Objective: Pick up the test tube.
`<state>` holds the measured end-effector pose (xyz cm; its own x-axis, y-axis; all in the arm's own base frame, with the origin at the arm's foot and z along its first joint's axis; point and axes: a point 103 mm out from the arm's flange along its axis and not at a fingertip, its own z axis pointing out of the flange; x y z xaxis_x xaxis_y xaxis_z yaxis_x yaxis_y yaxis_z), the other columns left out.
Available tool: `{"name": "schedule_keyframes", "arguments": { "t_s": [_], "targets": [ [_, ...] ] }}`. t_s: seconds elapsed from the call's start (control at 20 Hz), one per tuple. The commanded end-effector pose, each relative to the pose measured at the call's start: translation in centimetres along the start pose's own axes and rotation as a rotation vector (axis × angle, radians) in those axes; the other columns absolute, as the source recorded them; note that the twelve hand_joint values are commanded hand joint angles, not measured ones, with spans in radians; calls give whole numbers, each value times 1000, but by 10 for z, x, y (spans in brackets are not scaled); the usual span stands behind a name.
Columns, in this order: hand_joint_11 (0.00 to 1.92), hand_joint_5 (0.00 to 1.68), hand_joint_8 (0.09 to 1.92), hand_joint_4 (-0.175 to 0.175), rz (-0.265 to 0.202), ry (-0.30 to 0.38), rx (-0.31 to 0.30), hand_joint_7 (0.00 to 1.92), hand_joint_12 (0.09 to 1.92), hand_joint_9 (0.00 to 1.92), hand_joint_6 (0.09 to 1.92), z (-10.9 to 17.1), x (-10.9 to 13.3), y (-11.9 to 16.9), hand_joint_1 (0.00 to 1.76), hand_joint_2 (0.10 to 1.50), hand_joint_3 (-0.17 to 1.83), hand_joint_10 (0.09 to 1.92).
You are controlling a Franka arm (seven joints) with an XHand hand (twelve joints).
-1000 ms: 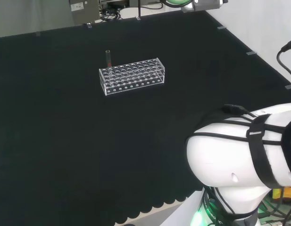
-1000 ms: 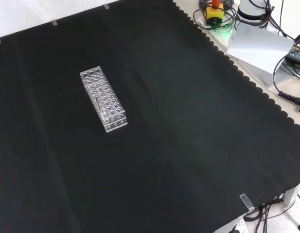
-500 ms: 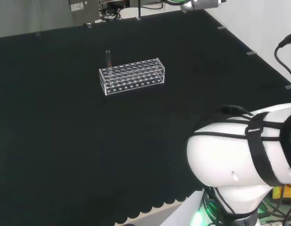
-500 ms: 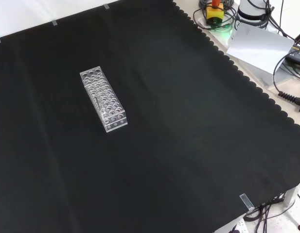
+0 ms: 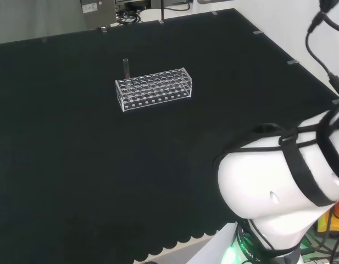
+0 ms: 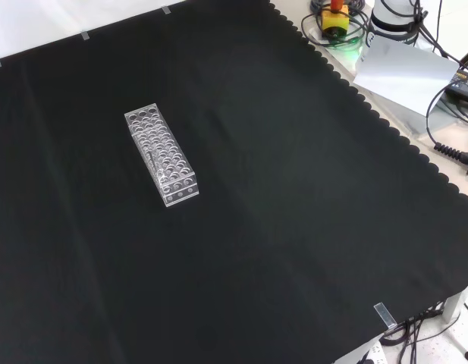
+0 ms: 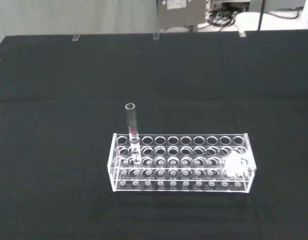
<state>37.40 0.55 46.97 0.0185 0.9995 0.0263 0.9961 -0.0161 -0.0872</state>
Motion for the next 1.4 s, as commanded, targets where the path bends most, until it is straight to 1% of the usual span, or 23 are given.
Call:
{"name": "schedule_keyframes", "arguments": {
  "t_s": [0.05,0.15,0.35,0.55,0.85,1.1,1.25,1.4],
  "targets": [
    [0,187,842,-99,-86,-5,30,32,1553,14,87,7,21,62,492,922,204,970],
    [0,198,854,-99,-100,-12,41,56,1569,36,87,14,24,74,496,921,204,982],
    [0,226,873,-100,-118,-18,87,108,1591,76,87,35,33,97,494,922,205,991],
    [0,256,884,-104,-127,-36,123,151,1605,109,87,59,42,117,492,924,208,991],
    [6,290,891,-109,-138,-58,173,216,1614,160,87,91,47,142,491,926,212,977],
    [15,314,886,-111,-150,-91,234,248,1613,194,87,121,51,166,492,927,216,961],
    [19,320,887,-112,-151,-101,268,260,1611,205,87,138,54,180,494,928,217,958],
    [23,326,888,-113,-138,-90,292,272,1609,214,87,152,55,190,498,930,219,955]
  ]
}}
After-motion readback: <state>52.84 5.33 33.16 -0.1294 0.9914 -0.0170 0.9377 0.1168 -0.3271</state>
